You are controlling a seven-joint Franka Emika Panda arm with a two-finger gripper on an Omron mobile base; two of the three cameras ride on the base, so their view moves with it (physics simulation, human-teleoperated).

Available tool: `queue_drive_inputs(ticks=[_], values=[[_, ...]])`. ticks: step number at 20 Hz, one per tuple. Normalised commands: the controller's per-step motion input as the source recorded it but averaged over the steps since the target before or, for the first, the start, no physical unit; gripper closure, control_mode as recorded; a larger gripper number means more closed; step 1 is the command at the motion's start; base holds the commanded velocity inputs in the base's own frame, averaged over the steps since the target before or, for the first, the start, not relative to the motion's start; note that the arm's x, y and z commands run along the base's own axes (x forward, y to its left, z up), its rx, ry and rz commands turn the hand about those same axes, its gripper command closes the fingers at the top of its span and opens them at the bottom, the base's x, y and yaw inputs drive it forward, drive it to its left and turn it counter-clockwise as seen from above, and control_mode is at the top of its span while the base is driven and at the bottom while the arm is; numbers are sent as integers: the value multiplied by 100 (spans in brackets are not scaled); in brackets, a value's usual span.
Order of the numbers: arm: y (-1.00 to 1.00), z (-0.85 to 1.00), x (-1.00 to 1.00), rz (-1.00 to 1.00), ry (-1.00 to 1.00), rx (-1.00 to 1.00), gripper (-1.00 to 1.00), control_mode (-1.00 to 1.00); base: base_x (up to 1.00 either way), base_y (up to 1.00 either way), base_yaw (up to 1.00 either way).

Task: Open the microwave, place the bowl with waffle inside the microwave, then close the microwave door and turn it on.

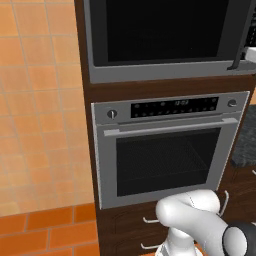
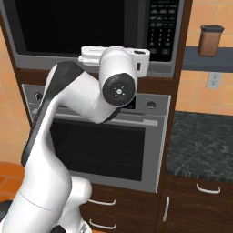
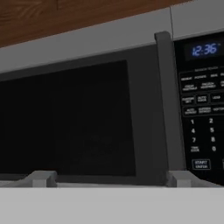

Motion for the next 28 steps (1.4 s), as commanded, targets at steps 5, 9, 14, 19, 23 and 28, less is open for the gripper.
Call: queue_drive_inputs(ticks=[5, 9, 14, 19, 23, 28], values=[[-43, -8, 0, 0, 0, 0, -100, -100, 0, 0, 0], [-40, -11, 0, 0, 0, 0, -100, -100, 0, 0, 0], [-38, -25, 2, -1, -1, 0, -100, -100, 0, 0, 0], [-28, -16, 13, -13, 0, -2, -100, -100, 0, 0, 0], [-23, -11, 28, -4, -2, 0, -100, -100, 0, 0, 0], [-12, -14, 31, 0, -1, 0, -100, -100, 0, 0, 0]])
